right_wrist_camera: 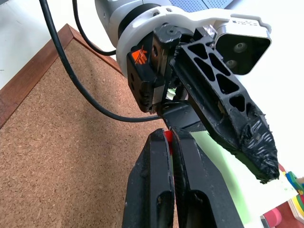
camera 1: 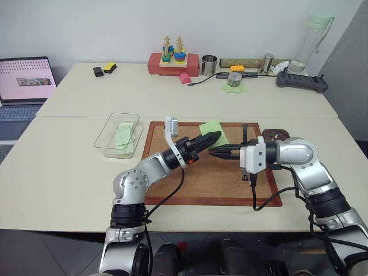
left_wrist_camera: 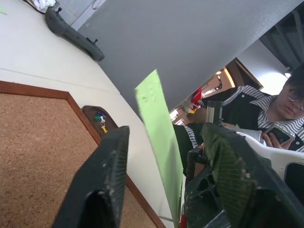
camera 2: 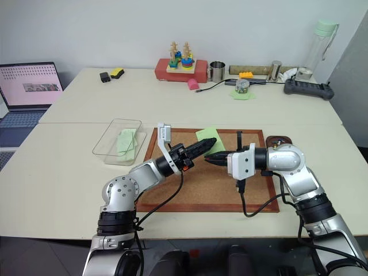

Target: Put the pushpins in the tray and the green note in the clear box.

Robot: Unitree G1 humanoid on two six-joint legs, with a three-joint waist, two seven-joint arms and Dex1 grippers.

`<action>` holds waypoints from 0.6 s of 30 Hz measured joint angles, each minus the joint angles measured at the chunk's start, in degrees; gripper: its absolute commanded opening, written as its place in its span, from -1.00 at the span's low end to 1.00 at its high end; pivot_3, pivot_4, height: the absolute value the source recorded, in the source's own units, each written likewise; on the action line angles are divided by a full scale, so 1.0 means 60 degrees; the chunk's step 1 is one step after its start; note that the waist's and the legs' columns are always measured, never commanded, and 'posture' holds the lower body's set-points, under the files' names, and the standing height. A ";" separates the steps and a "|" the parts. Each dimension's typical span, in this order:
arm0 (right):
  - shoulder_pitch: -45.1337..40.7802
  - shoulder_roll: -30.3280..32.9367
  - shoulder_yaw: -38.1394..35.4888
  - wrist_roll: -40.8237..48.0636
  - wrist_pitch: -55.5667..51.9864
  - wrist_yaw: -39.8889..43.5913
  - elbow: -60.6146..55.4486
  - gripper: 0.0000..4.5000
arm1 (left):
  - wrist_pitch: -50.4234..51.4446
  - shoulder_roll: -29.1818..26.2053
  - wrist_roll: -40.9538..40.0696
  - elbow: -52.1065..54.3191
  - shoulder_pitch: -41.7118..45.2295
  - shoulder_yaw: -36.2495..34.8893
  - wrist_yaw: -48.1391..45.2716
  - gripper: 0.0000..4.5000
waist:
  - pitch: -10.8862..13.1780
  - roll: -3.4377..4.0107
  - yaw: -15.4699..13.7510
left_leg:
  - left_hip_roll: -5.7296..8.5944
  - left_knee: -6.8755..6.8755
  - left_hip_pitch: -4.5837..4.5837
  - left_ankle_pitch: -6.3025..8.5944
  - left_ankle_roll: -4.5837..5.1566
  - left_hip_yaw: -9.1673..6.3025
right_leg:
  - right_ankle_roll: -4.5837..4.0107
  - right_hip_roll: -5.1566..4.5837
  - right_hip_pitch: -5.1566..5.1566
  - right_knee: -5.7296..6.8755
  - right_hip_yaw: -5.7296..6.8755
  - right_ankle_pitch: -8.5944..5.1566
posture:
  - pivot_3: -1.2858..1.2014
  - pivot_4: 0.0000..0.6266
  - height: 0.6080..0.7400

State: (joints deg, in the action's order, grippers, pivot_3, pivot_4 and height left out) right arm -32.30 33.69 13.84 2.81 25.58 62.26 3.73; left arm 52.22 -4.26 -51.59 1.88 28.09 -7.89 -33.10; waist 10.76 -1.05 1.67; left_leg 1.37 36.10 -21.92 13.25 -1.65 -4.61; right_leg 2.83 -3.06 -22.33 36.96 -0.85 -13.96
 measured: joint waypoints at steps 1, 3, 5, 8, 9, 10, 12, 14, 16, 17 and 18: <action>0.0000 0.0000 0.0001 0.0000 0.0004 -0.0002 0.0000 -1.00 | -0.0016 -0.0004 0.0001 0.0000 0.0000 0.0022 -0.0011 -0.23 | 0.0000 0.0000 0.0000 | 0.0000 0.0000 0.0000 0.0000 0.0000 0.0001 | 0.0001 0.0000 0.0000 0.0000 0.0000 0.0000 | 0.03 -0.52 1.00; 0.0000 0.0000 0.0003 0.0000 0.0010 -0.0006 0.0000 -1.00 | -0.0043 -0.0012 0.0014 0.0000 -0.0002 0.0077 -0.0022 -0.37 | 0.0000 0.0000 0.0000 | 0.0000 0.0000 0.0000 0.0000 0.0000 0.0001 | 0.0001 0.0000 0.0000 0.0000 0.0000 -0.0001 | 0.03 -0.52 1.00; 0.0000 -0.0004 0.0004 0.0000 0.0022 -0.0014 0.0021 -1.00 | -0.0207 -0.0132 0.0257 -0.0013 -0.0009 0.0278 -0.0034 -0.52 | 0.0000 0.0000 0.0001 | 0.0001 0.0000 0.0001 0.0000 0.0000 0.0002 | 0.0001 0.0000 0.0000 0.0000 0.0000 -0.0001 | 0.03 -0.52 1.00; -0.0001 -0.0007 0.0004 0.0000 0.0033 -0.0019 0.0100 -1.00 | -0.0345 -0.0222 0.0518 -0.0069 -0.0055 0.0423 -0.0034 -0.79 | 0.0000 0.0000 -0.0001 | 0.0000 0.0000 0.0000 0.0000 0.0000 0.0000 | -0.0001 0.0000 0.0000 0.0000 0.0000 0.0001 | 0.03 -0.52 1.00; -0.0001 -0.0013 0.0005 0.0000 0.0035 -0.0020 0.0103 -1.00 | -0.0388 -0.0222 0.0548 -0.0078 -0.0056 0.0442 -0.0034 -0.87 | 0.0000 0.0000 -0.0003 | 0.0000 0.0000 0.0000 0.0000 0.0000 -0.0001 | -0.0001 0.0000 0.0000 -0.0001 0.0000 0.0001 | 0.03 -0.52 1.00; -0.0001 -0.0016 0.0007 0.0000 0.0046 -0.0022 0.0105 -1.00 | -0.0443 -0.0223 0.0583 -0.0079 -0.0056 0.0461 -0.0040 -0.93 | 0.0000 0.0000 -0.0003 | 0.0000 0.0000 0.0000 0.0000 0.0000 0.0000 | 0.0000 0.0000 0.0000 -0.0001 0.0000 0.0000 | 0.03 -0.52 1.00; -0.0002 -0.0022 0.0009 0.0000 0.0083 -0.0026 0.0119 -1.00 | -0.0534 -0.0223 0.0665 -0.0093 -0.0055 0.0520 -0.0047 -0.97 | 0.0000 0.0000 -0.0003 | 0.0000 0.0000 0.0000 0.0000 0.0000 0.0001 | 0.0000 0.0000 0.0000 -0.0001 0.0000 0.0000 | 0.03 -0.52 1.00; -0.0004 -0.0028 0.0018 0.0000 0.0150 -0.0033 0.0159 -1.00 | -0.0669 -0.0220 0.0746 -0.0130 -0.0056 0.0555 -0.0047 -0.97 | 0.0000 0.0000 -0.0003 | 0.0000 0.0000 0.0000 0.0000 0.0000 0.0001 | 0.0001 0.0000 0.0000 -0.0001 0.0000 -0.0001 | 0.03 -0.52 1.00; -0.0004 -0.0028 0.0055 0.0000 0.0212 -0.0033 0.0159 -1.00 | -0.0748 -0.0218 0.0812 -0.0193 -0.0055 0.0562 -0.0047 -0.97 | 0.0000 0.0000 -0.0003 | 0.0000 0.0000 0.0001 0.0000 0.0000 0.0001 | 0.0001 0.0000 0.0000 0.0000 0.0000 -0.0001 | 0.03 -0.52 1.00; -0.0004 -0.0028 0.0064 0.0001 0.0228 -0.0037 0.0159 -1.00 | -0.0820 -0.0214 0.0852 -0.0276 -0.0056 0.0568 -0.0040 -0.97 | 0.0000 0.0000 -0.0003 | 0.0000 0.0000 0.0000 0.0000 0.0000 0.0001 | 0.0001 0.0000 0.0000 0.0000 0.0000 0.0000 | 0.03 -0.52 1.00; -0.0004 -0.0027 0.0064 0.0003 0.0239 -0.0040 0.0159 -1.00 | -0.0862 -0.0209 0.0886 -0.0333 -0.0057 0.0569 -0.0033 -0.97 | 0.0000 0.0000 -0.0003 | 0.0000 0.0000 0.0000 0.0000 0.0000 0.0000 | 0.0000 0.0000 0.0000 -0.0001 0.0000 0.0000 | 0.03 -0.52 1.00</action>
State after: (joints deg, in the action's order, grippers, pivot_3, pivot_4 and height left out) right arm -32.32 33.53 14.23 2.83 27.01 62.02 4.68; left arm 47.05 -5.52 -46.28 -0.12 27.75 -4.47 -33.30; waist 10.76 -1.05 1.65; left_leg 1.37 36.10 -21.92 13.25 -1.64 -4.61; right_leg 2.83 -3.06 -22.33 36.96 -0.85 -13.96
